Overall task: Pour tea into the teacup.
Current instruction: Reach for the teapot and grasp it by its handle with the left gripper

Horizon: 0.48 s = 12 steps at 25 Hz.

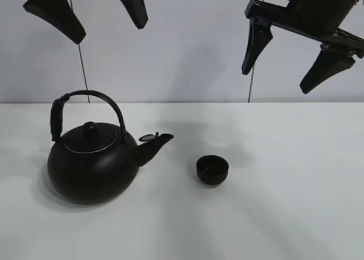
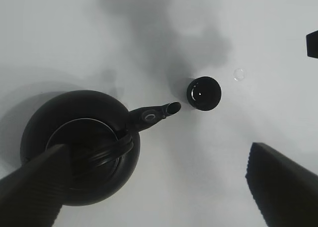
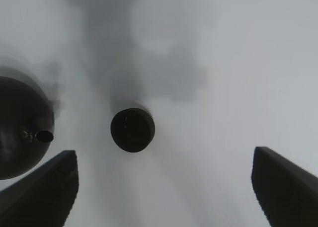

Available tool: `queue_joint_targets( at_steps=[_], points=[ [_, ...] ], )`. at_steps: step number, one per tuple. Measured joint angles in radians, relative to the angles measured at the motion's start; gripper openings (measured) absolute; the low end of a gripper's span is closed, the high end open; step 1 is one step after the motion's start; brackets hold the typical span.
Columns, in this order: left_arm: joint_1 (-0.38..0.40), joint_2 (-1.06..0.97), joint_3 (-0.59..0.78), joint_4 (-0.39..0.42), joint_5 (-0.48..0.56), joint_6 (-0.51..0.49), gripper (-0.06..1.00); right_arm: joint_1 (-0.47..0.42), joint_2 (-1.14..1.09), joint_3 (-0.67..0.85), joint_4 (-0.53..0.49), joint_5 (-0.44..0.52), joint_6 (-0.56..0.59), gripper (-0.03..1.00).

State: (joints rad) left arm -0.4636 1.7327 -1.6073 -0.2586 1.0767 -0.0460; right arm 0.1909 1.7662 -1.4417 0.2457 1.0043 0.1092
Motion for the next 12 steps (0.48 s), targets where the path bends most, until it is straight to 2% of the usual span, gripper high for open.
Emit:
queue_joint_targets(
  at_steps=[4,12],
  points=[
    [0.000,0.000,0.000,0.000,0.000,0.000,0.69,0.000,0.000,0.000,0.031,-0.002,0.002,0.65],
    [0.000,0.000,0.000,0.000,0.000,0.000,0.69,0.000,0.000,0.000,0.031,-0.003,0.003,0.65]
  ],
)
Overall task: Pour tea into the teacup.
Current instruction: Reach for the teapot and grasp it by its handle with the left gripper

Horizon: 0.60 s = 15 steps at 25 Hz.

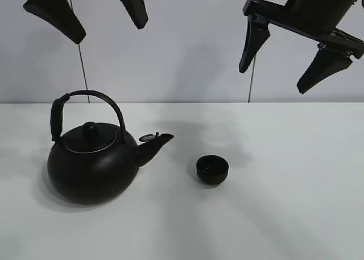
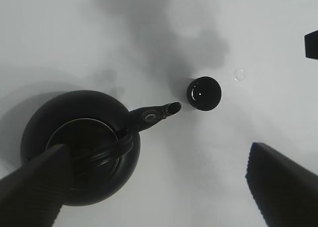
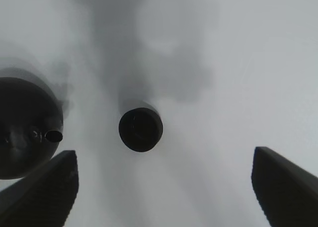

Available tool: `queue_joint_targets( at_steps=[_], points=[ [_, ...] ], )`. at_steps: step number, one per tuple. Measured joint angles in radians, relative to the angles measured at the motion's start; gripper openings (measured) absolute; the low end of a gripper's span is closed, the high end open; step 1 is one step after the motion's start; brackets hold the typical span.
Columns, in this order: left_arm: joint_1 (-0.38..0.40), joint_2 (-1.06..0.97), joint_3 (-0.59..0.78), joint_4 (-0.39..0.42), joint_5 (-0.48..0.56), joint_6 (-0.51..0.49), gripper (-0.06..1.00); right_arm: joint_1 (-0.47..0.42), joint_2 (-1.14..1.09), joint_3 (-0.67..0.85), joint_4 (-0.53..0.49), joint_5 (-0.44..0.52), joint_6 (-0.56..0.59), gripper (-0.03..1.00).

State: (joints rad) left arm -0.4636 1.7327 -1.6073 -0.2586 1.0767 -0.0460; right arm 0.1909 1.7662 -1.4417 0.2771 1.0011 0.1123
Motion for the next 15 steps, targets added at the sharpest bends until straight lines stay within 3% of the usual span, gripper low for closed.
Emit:
queue_joint_targets(
  at_steps=[15],
  points=[
    [0.000,0.000,0.000,0.000,0.000,0.000,0.69,0.000,0.000,0.000,0.000,-0.001,0.000,0.65]
  ],
)
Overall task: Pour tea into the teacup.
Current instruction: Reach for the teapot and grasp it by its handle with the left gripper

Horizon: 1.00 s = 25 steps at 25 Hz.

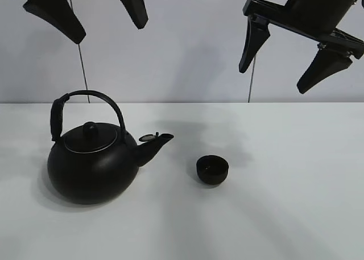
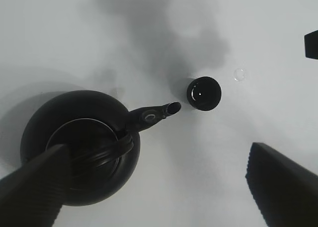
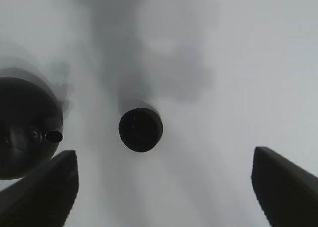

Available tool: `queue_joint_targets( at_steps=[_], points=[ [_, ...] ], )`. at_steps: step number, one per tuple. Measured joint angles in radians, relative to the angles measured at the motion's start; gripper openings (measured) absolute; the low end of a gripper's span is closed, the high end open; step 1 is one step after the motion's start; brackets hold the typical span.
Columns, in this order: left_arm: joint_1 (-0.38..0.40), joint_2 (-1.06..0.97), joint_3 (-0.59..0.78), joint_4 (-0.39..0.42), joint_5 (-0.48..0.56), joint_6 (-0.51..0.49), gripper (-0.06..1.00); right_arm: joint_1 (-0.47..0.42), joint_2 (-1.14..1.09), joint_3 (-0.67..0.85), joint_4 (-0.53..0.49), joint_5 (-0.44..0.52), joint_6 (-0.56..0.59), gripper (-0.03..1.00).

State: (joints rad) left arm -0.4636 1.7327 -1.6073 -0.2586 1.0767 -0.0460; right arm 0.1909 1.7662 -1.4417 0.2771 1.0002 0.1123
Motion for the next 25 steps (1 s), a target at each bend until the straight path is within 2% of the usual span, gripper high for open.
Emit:
queue_joint_targets(
  at_steps=[19,21,25],
  points=[
    [0.000,0.000,0.000,0.003,-0.019,0.020,0.69,0.000,0.000,0.001,0.003,-0.008,0.000,0.65],
    [0.000,-0.006,0.000,0.024,-0.043,0.027,0.68,0.000,0.000,0.002,0.003,-0.017,0.000,0.65],
    [0.000,-0.079,0.023,0.104,-0.154,0.034,0.67,0.000,0.000,0.002,0.003,-0.051,0.000,0.65]
  ],
)
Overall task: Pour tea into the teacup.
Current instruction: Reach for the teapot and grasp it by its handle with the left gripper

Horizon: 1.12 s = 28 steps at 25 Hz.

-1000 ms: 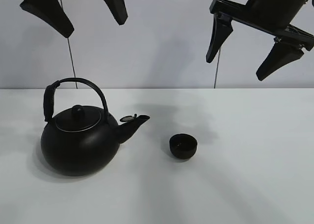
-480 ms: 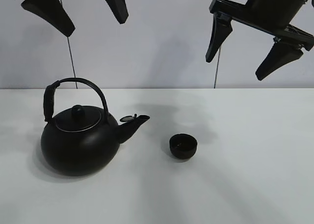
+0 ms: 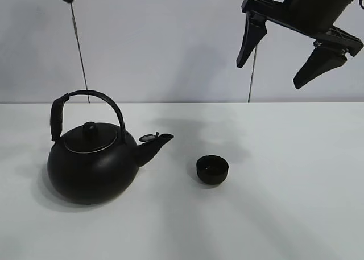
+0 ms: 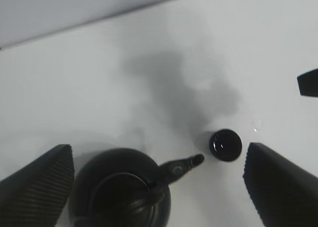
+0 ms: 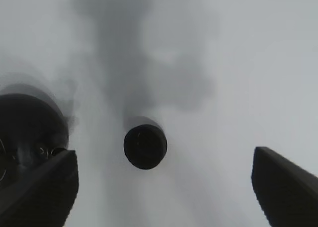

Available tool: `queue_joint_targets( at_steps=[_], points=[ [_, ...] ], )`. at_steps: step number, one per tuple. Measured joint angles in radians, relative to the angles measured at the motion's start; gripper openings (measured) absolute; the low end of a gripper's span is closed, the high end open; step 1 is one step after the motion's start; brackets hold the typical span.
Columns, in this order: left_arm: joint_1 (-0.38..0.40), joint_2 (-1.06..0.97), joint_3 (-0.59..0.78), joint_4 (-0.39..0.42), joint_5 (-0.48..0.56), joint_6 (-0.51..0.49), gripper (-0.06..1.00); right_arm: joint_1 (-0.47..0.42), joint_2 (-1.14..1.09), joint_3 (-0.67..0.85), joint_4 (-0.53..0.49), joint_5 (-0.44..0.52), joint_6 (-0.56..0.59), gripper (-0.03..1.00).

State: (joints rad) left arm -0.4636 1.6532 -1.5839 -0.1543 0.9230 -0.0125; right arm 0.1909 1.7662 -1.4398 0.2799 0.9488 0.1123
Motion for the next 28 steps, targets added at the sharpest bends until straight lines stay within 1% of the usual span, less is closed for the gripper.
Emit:
queue_joint_targets(
  at_steps=[3,4,7,10,13,14,17,19,21,23,25,28],
  points=[
    [0.000,-0.102,0.065,0.056,-0.124,0.000,0.66,0.000,0.000,0.001,0.000,-0.041,0.000,0.65],
    [-0.001,-0.142,0.107,0.066,-0.169,0.004,0.66,0.000,0.000,0.001,0.000,-0.059,0.000,0.65],
    [-0.014,-0.264,0.278,0.094,-0.357,0.012,0.66,0.000,0.000,0.001,0.001,-0.115,0.000,0.65],
    [-0.037,-0.389,0.509,0.145,-0.575,0.012,0.66,0.000,0.000,0.001,0.001,-0.179,0.000,0.65],
    [-0.039,-0.503,0.779,0.196,-0.792,0.018,0.66,0.000,0.000,0.001,0.001,-0.240,0.000,0.65],
    [-0.034,-0.532,0.852,0.210,-0.860,0.018,0.66,0.000,0.000,0.001,0.002,-0.258,0.000,0.65],
    [-0.008,-0.561,1.084,0.247,-1.132,0.019,0.66,0.000,0.000,0.001,0.002,-0.312,0.000,0.65],
    [0.014,-0.554,1.195,0.253,-1.288,0.019,0.66,0.000,0.000,0.001,0.003,-0.338,0.000,0.65],
    [0.034,-0.527,1.277,0.255,-1.425,0.019,0.66,0.000,0.000,0.001,0.004,-0.358,0.000,0.65],
    [0.053,-0.481,1.334,0.255,-1.520,0.019,0.66,0.000,0.000,0.001,0.005,-0.381,0.000,0.65],
    [0.071,-0.419,1.361,0.256,-1.605,0.019,0.66,0.000,0.000,0.001,0.005,-0.398,0.000,0.65],
    [0.088,-0.315,1.365,0.256,-1.731,0.019,0.66,0.000,0.000,0.001,0.005,-0.402,0.000,0.65]
  ],
)
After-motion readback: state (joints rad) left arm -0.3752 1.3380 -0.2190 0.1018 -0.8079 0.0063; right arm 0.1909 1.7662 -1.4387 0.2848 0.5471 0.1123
